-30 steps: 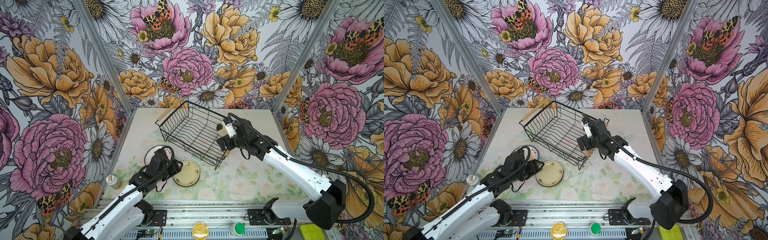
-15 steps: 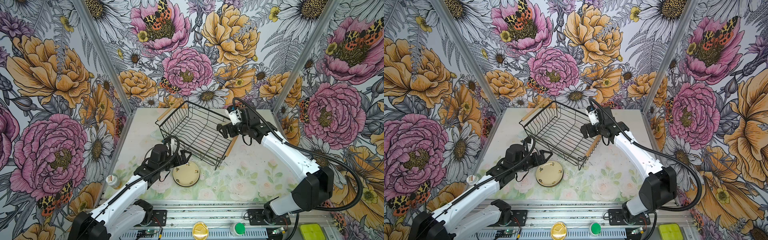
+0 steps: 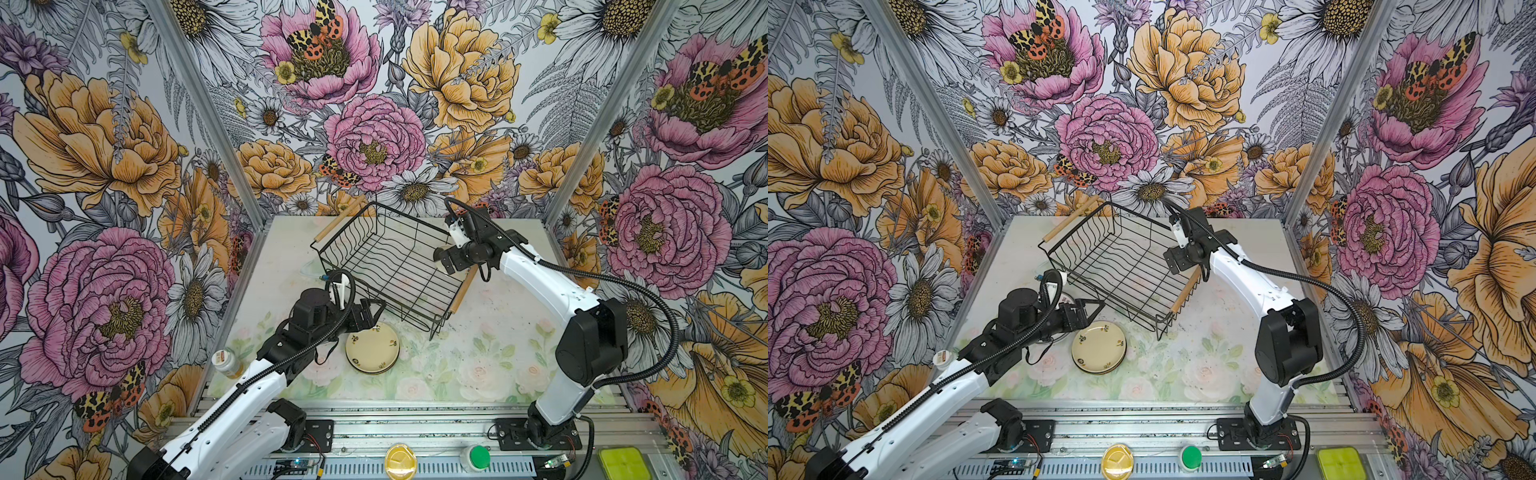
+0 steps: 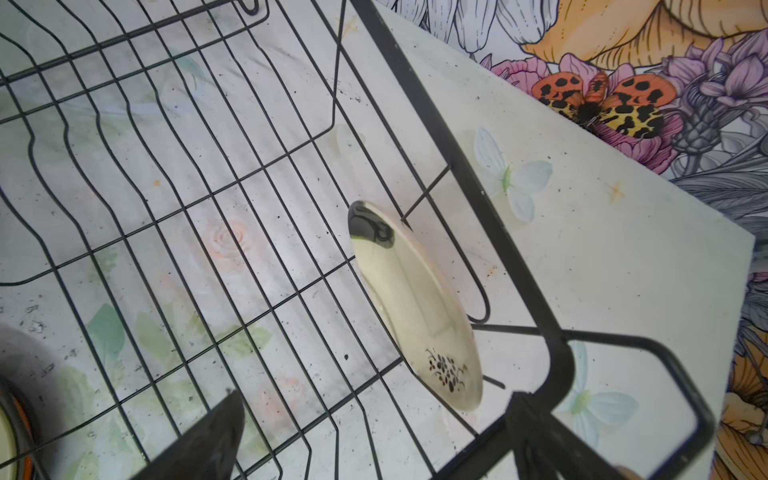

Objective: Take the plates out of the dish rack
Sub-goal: 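Close the right gripper on the last cream plate in the rack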

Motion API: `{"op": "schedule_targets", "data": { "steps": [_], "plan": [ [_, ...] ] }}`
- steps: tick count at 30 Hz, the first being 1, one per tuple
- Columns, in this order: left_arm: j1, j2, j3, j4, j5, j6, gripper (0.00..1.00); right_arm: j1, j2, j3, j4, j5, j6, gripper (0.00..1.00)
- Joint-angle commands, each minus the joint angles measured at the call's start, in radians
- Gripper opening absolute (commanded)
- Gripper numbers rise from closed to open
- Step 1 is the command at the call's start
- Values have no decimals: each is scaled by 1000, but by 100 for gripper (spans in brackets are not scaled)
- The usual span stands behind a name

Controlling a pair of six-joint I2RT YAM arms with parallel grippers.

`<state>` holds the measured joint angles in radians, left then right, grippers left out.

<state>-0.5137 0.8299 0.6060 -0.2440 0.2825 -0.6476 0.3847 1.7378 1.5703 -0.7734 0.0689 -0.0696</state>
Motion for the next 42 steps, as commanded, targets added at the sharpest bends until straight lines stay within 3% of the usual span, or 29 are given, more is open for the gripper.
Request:
{"op": "schedule_targets", "data": {
  "steps": [1, 5, 12, 15, 19, 27, 42],
  "plan": [
    [-27, -32, -14, -31, -74, -5, 99, -1, 32, 47, -11, 52, -28, 99],
    [-63, -58, -18, -63, -191, -49, 99, -1, 71, 77, -15, 58, -27, 94],
    [-68, -55, -18, -74, -217, -70, 99, -3, 128, 132, -27, 68, -21, 90],
    [-58, -55, -19, -71, -199, -44, 99, -4, 148, 147, -32, 63, -18, 86],
    [-3, -55, -14, -56, -88, 4, 99, -5, 171, 157, -41, 72, -17, 81],
    [40, -86, -18, -134, -131, 40, 99, -10, 217, 185, -73, 102, -41, 70],
    [40, -115, -12, -193, -200, 29, 99, -23, 278, 228, -98, 164, -69, 45]
  ]
}}
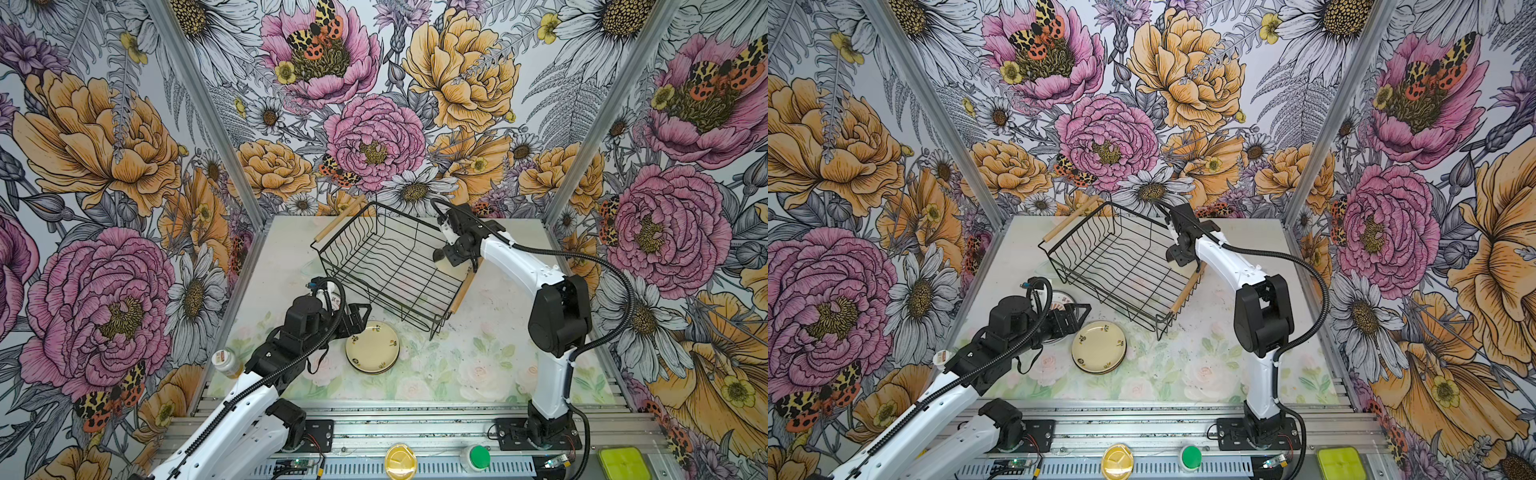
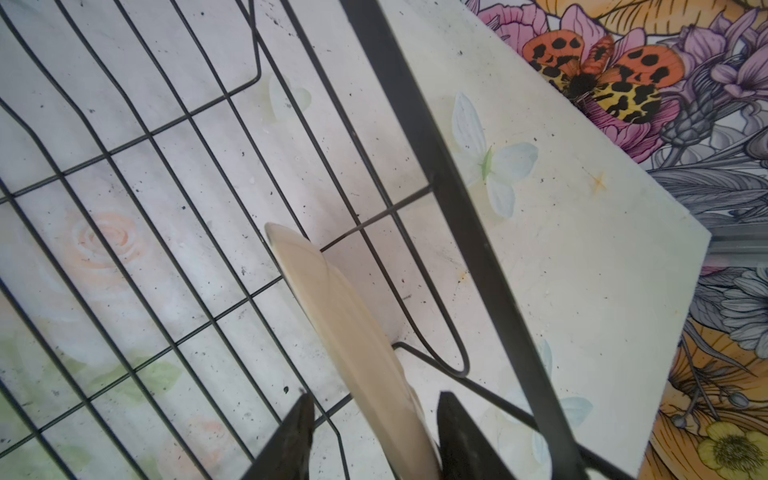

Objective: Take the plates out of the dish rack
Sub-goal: 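Close the right gripper on the last cream plate in the rack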

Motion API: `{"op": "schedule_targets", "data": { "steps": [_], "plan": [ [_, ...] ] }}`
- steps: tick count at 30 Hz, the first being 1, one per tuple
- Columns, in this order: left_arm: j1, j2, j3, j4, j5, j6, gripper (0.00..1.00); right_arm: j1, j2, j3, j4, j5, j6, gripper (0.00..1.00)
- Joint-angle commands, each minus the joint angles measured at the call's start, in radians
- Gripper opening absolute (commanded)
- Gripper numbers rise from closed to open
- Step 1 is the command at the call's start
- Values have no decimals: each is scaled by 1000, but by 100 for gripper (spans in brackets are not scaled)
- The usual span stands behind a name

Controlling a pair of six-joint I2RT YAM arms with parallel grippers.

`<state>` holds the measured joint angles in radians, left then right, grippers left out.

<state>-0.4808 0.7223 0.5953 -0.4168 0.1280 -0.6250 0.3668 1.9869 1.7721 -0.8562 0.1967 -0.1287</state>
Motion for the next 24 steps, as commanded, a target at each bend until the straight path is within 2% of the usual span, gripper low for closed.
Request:
{"op": "schedule_targets", "data": {
  "steps": [1, 14, 19, 24],
  "plan": [
    [9, -3, 0, -27, -56, 3, 99, -4, 33, 26, -15, 40, -10, 44],
    [9, 64, 8, -45, -99, -48, 99, -3, 26, 12, -11, 69, -59, 21],
    [10, 44, -2, -62, -142, -76, 99, -3, 25, 16, -7, 101, -83, 8],
    [8, 21, -23, -63, -166, -114, 99, 3, 16, 31, 19, 102, -118, 5]
  ]
}}
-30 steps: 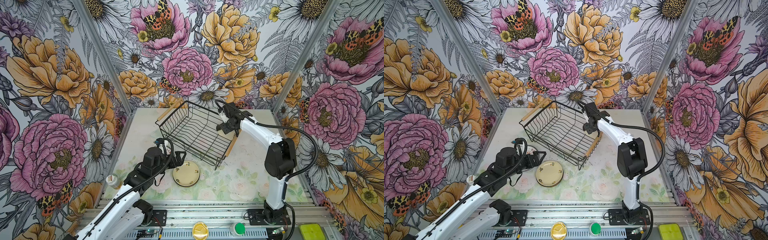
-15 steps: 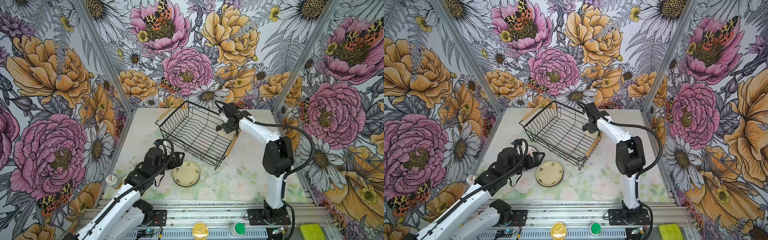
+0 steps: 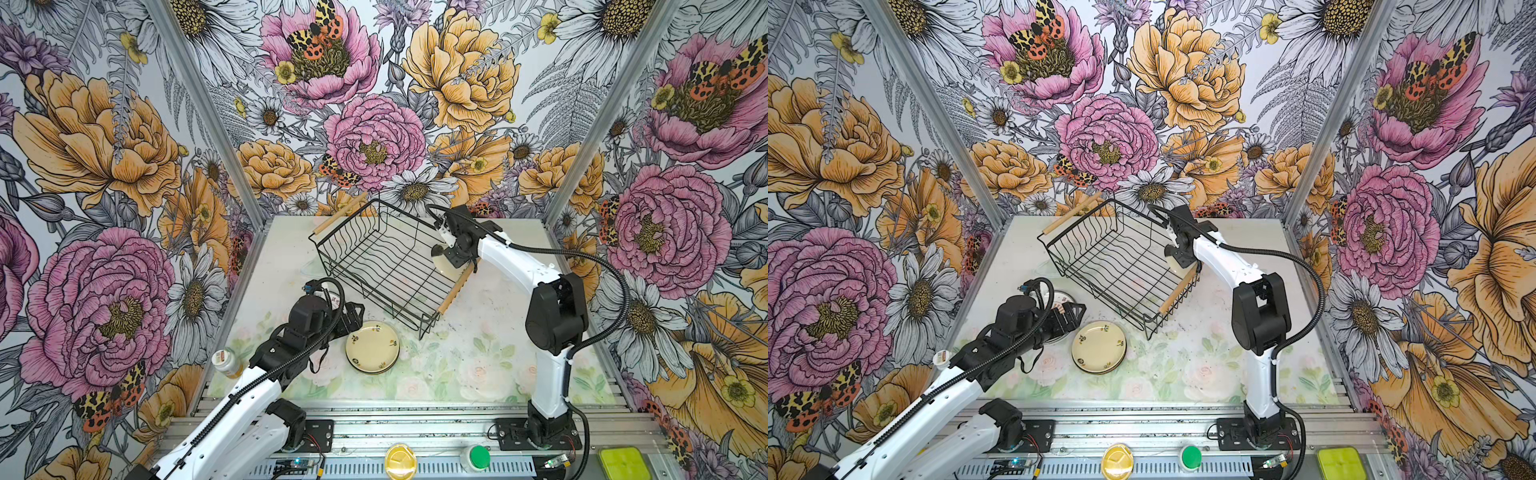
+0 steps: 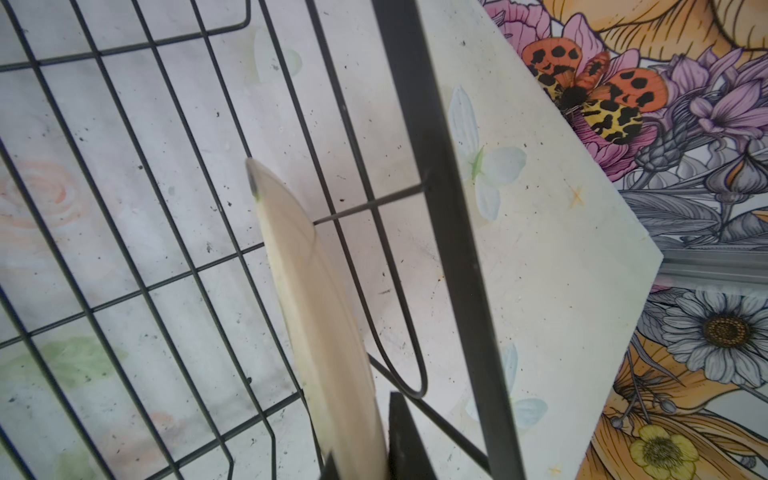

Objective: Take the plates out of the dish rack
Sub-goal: 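Close the right gripper on the last cream plate in the rack, then lift the cream plate out and carry it toward the left gripper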

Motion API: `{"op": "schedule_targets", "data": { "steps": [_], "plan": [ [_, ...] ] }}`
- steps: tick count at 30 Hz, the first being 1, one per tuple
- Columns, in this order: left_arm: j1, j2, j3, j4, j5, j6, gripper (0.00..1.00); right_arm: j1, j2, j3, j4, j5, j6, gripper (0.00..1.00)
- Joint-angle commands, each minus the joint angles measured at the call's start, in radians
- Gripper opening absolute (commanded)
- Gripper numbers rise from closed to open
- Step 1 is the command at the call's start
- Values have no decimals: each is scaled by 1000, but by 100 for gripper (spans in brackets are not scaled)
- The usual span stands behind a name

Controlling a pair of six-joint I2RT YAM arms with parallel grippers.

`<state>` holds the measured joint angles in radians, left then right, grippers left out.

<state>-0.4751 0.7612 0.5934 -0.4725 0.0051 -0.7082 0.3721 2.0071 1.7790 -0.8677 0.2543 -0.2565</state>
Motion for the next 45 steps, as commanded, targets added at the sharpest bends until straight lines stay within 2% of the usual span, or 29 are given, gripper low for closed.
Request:
{"op": "schedule_targets", "data": {
  "steps": [1, 13, 20, 27, 38, 45],
  "plan": [
    [3, -20, -23, -6, -42, -31, 99, -1, -7, 28, 39, 49, 4, 4],
    [2, -57, -44, -15, -62, -65, 99, 4, 27, 76, 95, 116, -85, 4],
    [1, -86, -45, -51, -104, -88, 99, 7, 28, 81, 176, 95, -122, 4],
    [6, -92, -32, -93, -96, -94, 99, 10, 31, 110, 232, 116, -177, 4],
    [6, -143, -20, -111, -100, -76, 99, 21, -71, 94, 248, -33, -108, 5],
    [5, -166, -11, -138, -71, -52, 99, 22, -174, 58, 246, -177, -44, 6]
  ]
}}
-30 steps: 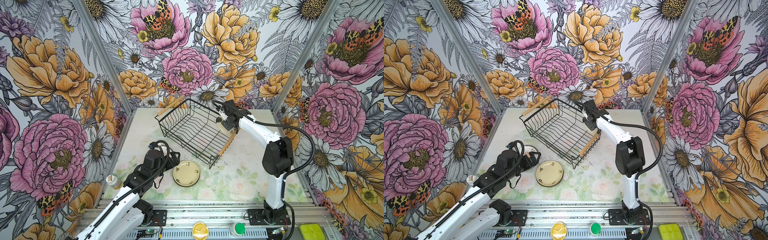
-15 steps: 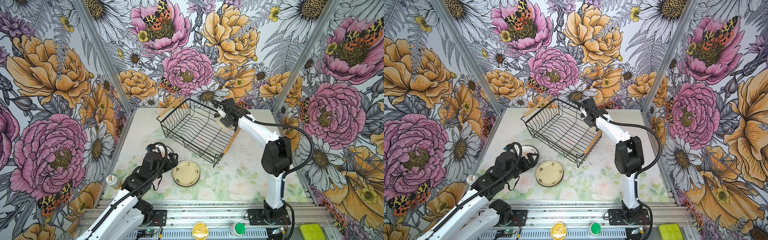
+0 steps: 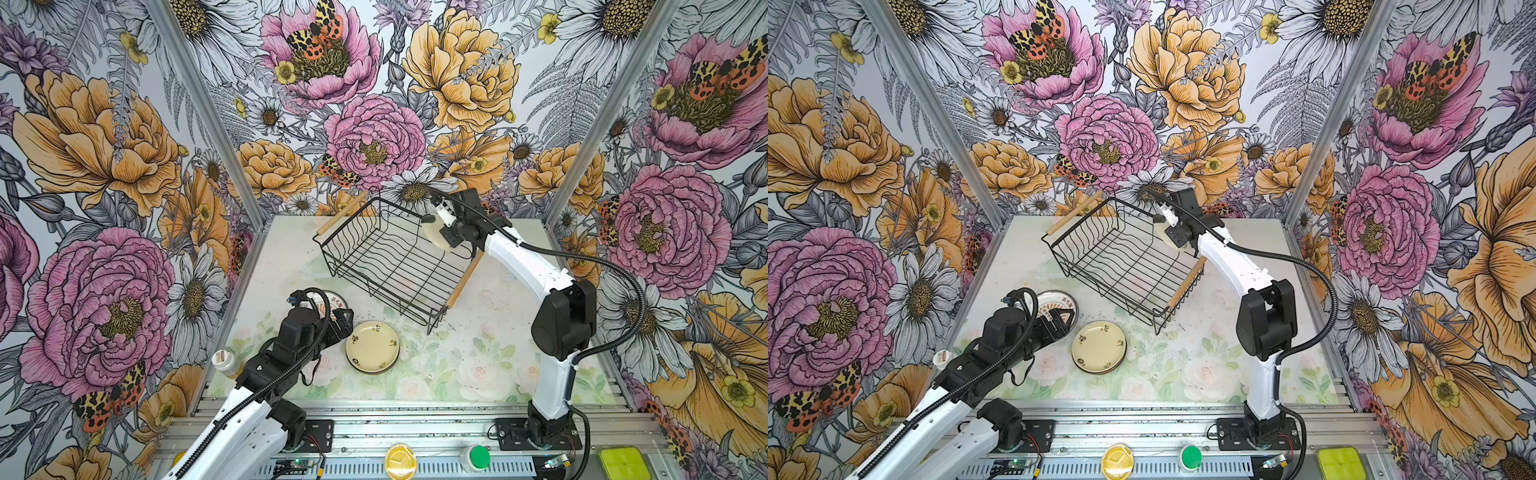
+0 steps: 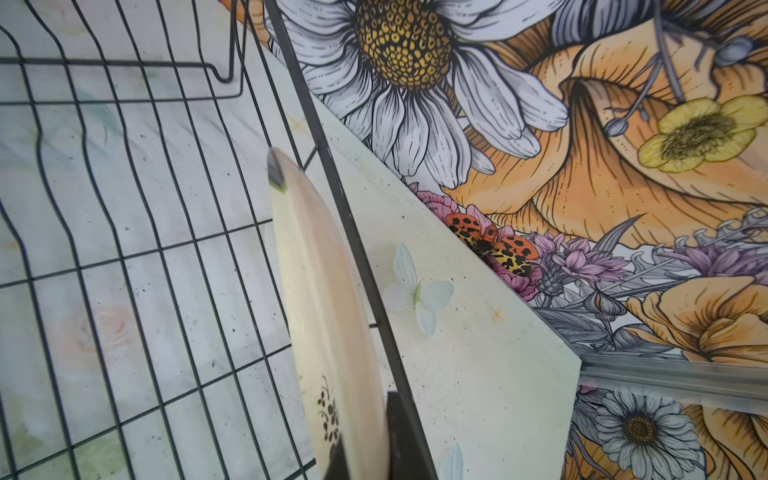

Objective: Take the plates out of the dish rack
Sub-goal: 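Lift the cream plate out and carry it toward the left gripper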

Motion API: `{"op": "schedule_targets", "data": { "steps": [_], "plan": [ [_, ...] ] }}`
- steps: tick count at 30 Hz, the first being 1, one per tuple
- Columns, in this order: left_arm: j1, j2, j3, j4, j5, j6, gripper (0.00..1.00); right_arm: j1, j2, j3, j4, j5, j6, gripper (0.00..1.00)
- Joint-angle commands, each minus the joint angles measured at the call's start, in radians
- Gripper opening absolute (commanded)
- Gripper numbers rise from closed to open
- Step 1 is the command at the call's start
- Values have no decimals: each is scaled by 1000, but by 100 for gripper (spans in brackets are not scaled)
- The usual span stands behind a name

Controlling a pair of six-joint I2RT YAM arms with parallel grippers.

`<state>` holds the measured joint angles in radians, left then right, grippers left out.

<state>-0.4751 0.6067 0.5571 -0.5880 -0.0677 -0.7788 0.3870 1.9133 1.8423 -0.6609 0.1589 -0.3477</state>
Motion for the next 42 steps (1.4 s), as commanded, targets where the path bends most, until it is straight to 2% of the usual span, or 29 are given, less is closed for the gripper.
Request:
{"op": "schedule_targets", "data": {
  "steps": [1, 9, 11, 15, 17, 20, 23, 28, 33, 42],
  "plan": [
    [8, -15, 26, -22, 8, 19, 99, 7, -92, -7, 40, -97, 61, 6],
    [8, -114, 31, -21, 46, 38, 99, 9, -248, -49, 66, -342, 215, 6],
    [8, -144, 28, -21, 49, 38, 99, 21, -317, -118, 117, -404, 264, 6],
    [8, -194, 24, -18, 71, 42, 99, 75, -477, -311, 257, -449, 381, 7],
    [7, -214, 20, -8, 95, 41, 99, 107, -547, -394, 298, -425, 496, 6],
    [8, -236, 7, 32, 161, 30, 99, 165, -650, -526, 345, -342, 736, 5],
    [6, -244, -29, 116, 245, 4, 99, 204, -753, -729, 491, -313, 942, 5],
    [-19, -244, -55, 186, 284, 0, 99, 224, -867, -1001, 683, -276, 1250, 2],
    [-60, -214, -77, 273, 311, -4, 99, 289, -914, -1070, 702, -227, 1323, 2],
    [-135, -108, -93, 431, 307, -7, 96, 345, -900, -1085, 698, -245, 1477, 2]
  ]
}}
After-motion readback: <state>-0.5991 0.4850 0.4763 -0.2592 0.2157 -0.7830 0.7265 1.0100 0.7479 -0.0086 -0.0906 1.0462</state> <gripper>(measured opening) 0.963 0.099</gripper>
